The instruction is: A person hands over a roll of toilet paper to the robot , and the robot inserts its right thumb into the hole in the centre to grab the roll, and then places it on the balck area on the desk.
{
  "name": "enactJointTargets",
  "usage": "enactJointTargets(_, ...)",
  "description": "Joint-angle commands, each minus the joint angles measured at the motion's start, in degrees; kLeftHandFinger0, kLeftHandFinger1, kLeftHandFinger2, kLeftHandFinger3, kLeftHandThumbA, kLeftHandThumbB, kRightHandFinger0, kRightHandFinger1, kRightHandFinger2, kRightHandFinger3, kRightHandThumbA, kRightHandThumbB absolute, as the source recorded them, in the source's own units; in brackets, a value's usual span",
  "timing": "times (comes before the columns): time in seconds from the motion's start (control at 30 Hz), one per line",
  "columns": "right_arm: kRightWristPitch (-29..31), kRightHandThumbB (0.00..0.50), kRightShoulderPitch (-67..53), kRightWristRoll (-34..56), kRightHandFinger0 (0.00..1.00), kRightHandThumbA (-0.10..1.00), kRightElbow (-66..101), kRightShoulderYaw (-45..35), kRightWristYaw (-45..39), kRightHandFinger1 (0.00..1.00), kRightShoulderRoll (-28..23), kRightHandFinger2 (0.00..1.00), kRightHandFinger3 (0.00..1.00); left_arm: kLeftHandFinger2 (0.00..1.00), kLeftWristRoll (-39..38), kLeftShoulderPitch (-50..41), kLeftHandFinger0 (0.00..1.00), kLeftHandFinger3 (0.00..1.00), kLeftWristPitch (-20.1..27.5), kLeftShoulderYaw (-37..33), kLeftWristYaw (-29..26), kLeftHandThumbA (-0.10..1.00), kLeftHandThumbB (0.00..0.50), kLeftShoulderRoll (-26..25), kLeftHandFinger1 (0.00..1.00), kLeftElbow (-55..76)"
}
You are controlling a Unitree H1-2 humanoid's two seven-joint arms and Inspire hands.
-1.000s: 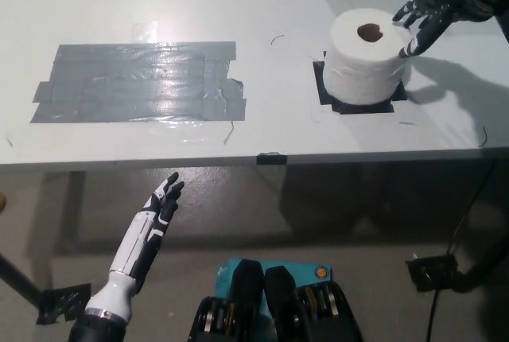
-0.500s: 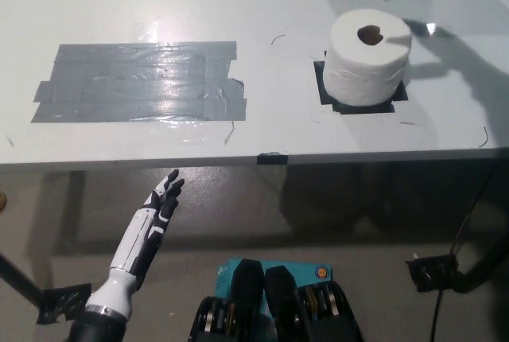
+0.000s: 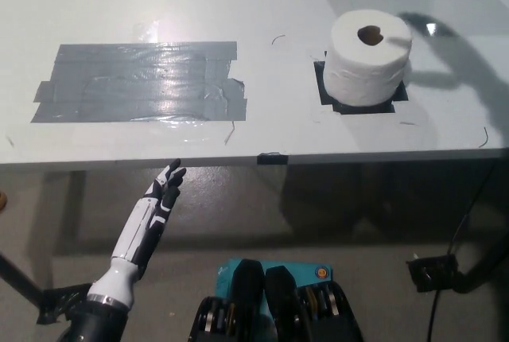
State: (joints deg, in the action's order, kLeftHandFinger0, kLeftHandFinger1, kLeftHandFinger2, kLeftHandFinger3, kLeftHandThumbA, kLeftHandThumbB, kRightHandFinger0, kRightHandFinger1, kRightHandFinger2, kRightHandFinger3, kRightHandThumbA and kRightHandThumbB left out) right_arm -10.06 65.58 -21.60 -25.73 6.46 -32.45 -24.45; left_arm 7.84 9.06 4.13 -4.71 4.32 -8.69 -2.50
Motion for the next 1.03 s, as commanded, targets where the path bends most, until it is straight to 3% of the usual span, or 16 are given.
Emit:
enactJointTargets(0.0,-1.98,0.353,-26.95,14.16,1.0,1.0,54.44,-11.66,7.19,1.0,5.14,1.0,1.0,1.0,0.45,1.65,1.0,1.0,1.05,0.52,-0.44,1.0,0.051,-0.34,1.0,0.79)
enactJointTargets(0.03,-2.41,0.371,-28.69,14.82,1.0,1.0,55.71,-11.76,7.43,1.0,5.99,1.0,1.0,1.0,0.41,1.38,1.0,1.0,1.09,0.52,-0.47,1.0,0.058,-0.29,1.0,0.86)
enactJointTargets(0.17,-2.03,0.334,-39.62,15.38,1.0,1.0,62.07,-10.97,9.55,1.0,10.49,1.0,1.0,1.0,0.3,-0.1,1.0,1.0,1.49,0.47,-0.67,1.0,0.062,0.0,1.0,1.07)
enactJointTargets(0.37,3.72,0.351,-55.9,16.43,1.0,1.0,61.57,-9.33,12.43,1.0,17.08,1.0,1.0,1.0,-0.32,-2.55,1.0,1.0,1.53,0.54,-0.61,1.0,0.071,0.25,1.0,0.93)
enactJointTargets(0.47,6.4,0.292,-62.03,19.35,1.0,1.0,55.85,-8.42,12.4,1.0,20.68,1.0,1.0,1.0,-0.39,-3.46,1.0,1.0,1.93,0.21,-0.48,1.0,0.068,0.48,1.0,0.79)
enactJointTargets(0.53,7.91,0.243,-63.88,19.55,1.0,1.0,53.13,-8.25,12.44,1.0,21.81,1.0,1.0,1.0,-0.22,-3.8,1.0,1.0,2.28,0.07,-0.57,1.0,0.075,0.6,1.0,0.49)
enactJointTargets(0.67,13.48,0.214,-66.54,18.91,1.0,1.0,44.45,-8.87,13.05,1.0,23.64,1.0,1.0,1.0,-0.14,-5.17,1.0,1.0,3.42,-0.15,-0.56,1.0,0.079,0.66,1.0,0.05)
enactJointTargets(1.0,14.56,0.215,-66.08,20.14,1.0,1.0,31.72,-12.41,13.39,1.0,24.26,1.0,1.0,1.0,0.52,-5.92,1.0,1.0,2.05,-0.53,-0.6,1.0,0.081,1.27,1.0,1.46)
